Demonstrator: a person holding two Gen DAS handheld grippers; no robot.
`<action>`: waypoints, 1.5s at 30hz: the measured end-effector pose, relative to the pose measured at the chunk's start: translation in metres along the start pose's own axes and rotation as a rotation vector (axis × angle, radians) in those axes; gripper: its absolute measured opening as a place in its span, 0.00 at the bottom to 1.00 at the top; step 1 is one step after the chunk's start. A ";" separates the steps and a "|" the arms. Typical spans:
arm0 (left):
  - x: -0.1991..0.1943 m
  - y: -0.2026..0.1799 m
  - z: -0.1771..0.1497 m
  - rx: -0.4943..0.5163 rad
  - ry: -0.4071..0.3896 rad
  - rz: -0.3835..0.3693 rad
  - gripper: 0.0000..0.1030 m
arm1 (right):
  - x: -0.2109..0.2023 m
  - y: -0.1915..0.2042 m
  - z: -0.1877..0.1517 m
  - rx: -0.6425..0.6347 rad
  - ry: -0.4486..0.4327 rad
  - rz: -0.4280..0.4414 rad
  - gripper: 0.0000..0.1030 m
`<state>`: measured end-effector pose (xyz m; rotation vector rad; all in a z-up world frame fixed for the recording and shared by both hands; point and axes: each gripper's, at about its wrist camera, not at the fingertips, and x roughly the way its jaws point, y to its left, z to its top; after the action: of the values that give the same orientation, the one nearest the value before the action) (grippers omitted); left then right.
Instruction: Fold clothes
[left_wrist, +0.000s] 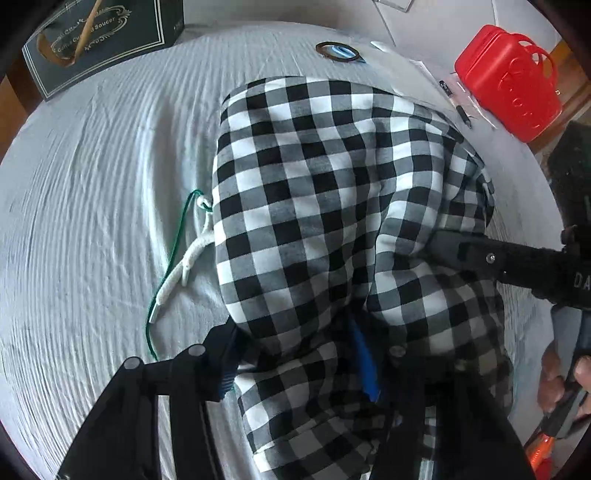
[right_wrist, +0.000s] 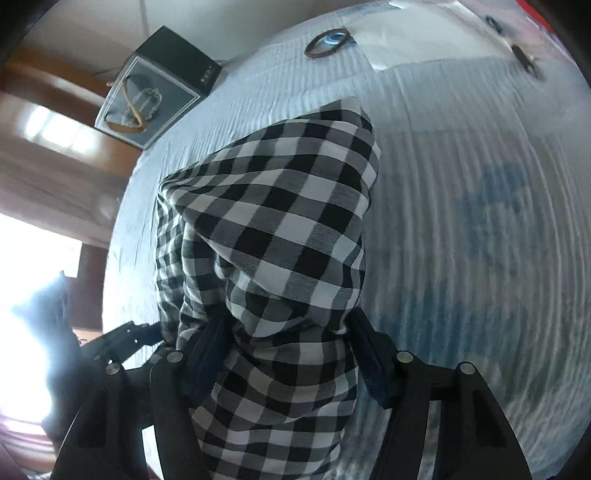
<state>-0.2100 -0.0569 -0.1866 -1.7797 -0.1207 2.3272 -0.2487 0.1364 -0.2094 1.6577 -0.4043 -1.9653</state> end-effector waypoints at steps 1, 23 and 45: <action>-0.001 -0.001 -0.001 0.003 0.003 0.005 0.50 | -0.001 0.002 -0.001 -0.003 0.000 -0.003 0.60; -0.012 -0.016 -0.018 0.018 -0.015 -0.011 0.30 | -0.039 0.019 -0.033 0.034 -0.032 -0.016 0.36; -0.080 -0.046 -0.046 0.112 -0.139 -0.104 0.14 | -0.123 0.043 -0.077 0.028 -0.223 0.021 0.31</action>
<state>-0.1405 -0.0318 -0.1142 -1.5232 -0.0990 2.3332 -0.1522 0.1798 -0.1016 1.4490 -0.5313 -2.1450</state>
